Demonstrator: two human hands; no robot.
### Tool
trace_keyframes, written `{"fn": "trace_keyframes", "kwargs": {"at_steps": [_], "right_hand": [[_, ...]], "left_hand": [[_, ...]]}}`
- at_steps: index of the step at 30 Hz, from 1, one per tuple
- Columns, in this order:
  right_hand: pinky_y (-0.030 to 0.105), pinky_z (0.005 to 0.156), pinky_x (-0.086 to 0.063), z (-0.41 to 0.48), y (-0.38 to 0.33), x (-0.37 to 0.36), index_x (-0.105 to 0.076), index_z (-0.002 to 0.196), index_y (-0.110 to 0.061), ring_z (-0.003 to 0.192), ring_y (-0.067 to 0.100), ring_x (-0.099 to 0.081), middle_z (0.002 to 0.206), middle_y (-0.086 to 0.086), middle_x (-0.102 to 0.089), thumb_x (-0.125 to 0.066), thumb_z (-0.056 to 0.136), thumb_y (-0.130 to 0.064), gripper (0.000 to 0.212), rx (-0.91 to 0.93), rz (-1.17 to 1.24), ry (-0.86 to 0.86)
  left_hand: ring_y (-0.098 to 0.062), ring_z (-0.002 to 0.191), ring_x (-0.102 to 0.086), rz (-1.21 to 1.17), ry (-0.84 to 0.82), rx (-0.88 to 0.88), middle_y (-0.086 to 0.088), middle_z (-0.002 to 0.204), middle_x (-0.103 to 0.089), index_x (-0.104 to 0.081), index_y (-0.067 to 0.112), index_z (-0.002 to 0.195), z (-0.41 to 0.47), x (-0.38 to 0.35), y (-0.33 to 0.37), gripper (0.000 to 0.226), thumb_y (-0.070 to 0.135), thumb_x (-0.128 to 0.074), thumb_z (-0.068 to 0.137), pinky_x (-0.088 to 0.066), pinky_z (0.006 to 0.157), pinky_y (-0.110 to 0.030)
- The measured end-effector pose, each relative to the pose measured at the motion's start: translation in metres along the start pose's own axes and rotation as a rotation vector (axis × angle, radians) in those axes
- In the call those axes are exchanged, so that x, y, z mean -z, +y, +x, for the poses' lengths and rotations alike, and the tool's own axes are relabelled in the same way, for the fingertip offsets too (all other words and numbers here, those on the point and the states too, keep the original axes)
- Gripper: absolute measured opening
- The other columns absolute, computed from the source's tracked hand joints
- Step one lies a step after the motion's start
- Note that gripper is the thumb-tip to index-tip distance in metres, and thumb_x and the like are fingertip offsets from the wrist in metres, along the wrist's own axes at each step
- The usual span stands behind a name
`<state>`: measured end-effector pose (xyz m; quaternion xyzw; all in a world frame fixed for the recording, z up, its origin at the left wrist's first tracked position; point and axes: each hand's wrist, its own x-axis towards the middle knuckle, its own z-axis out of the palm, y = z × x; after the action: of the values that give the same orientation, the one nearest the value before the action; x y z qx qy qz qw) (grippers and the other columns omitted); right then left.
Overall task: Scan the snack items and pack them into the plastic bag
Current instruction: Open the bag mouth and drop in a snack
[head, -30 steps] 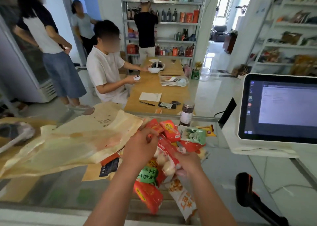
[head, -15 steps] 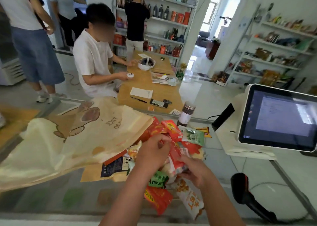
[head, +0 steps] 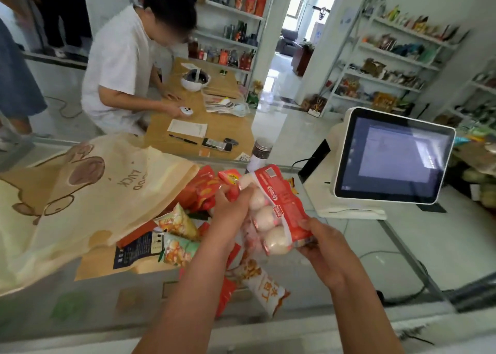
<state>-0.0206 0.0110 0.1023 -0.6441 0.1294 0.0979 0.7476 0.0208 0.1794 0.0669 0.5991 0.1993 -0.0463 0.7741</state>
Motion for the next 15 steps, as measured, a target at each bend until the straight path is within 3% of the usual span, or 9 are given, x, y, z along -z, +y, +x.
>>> {"fn": "trace_keyframes", "kwargs": {"at_steps": [3,6,9,12,15], "right_hand": [[0.028,0.071,-0.053,-0.006,-0.002,0.021,-0.062,0.103,-0.001,0.08,0.017,-0.07,0.09,0.011,-0.072,-0.071,0.074,-0.014,0.034,0.018,-0.012,-0.103],[0.027,0.071,-0.053,-0.01,-0.003,0.048,-0.059,0.106,-0.009,0.083,0.016,-0.071,0.097,0.007,-0.072,-0.069,0.079,-0.019,0.03,-0.02,-0.182,-0.158],[0.029,0.075,-0.054,-0.001,-0.006,0.078,-0.057,0.114,-0.022,0.089,0.017,-0.071,0.104,0.006,-0.071,-0.072,0.071,-0.035,0.047,0.003,-0.177,-0.157],[0.028,0.076,-0.055,0.015,-0.004,0.1,-0.06,0.109,-0.026,0.09,0.018,-0.07,0.1,0.003,-0.071,-0.067,0.084,-0.034,0.027,0.016,-0.174,-0.087],[0.029,0.081,-0.053,0.034,0.014,0.127,-0.063,0.098,-0.027,0.091,0.016,-0.068,0.098,-0.003,-0.07,-0.059,0.092,-0.033,0.009,0.073,-0.356,-0.021]], "left_hand": [[-0.029,0.097,-0.07,-0.269,-0.281,0.067,-0.01,0.11,-0.071,-0.056,0.021,0.125,-0.007,-0.033,0.004,0.056,0.051,-0.07,0.08,-0.058,0.079,-0.044],[-0.027,0.089,-0.072,-0.185,-0.215,0.008,-0.009,0.1,-0.074,-0.059,0.019,0.119,-0.011,-0.06,-0.004,0.057,0.046,-0.078,0.072,-0.059,0.077,-0.046],[-0.02,0.08,-0.073,0.049,-0.127,-0.084,-0.004,0.095,-0.075,-0.062,0.021,0.108,-0.017,-0.084,-0.018,0.049,0.044,-0.081,0.069,-0.059,0.076,-0.037],[-0.008,0.075,-0.07,0.258,-0.097,-0.159,0.002,0.093,-0.073,-0.066,0.016,0.101,-0.022,-0.108,-0.033,0.046,0.042,-0.083,0.068,-0.057,0.069,-0.022],[-0.015,0.093,-0.069,0.377,-0.046,-0.155,0.002,0.109,-0.07,-0.064,0.019,0.113,-0.018,-0.125,-0.048,0.078,0.062,-0.084,0.051,-0.056,0.087,-0.038]]}}
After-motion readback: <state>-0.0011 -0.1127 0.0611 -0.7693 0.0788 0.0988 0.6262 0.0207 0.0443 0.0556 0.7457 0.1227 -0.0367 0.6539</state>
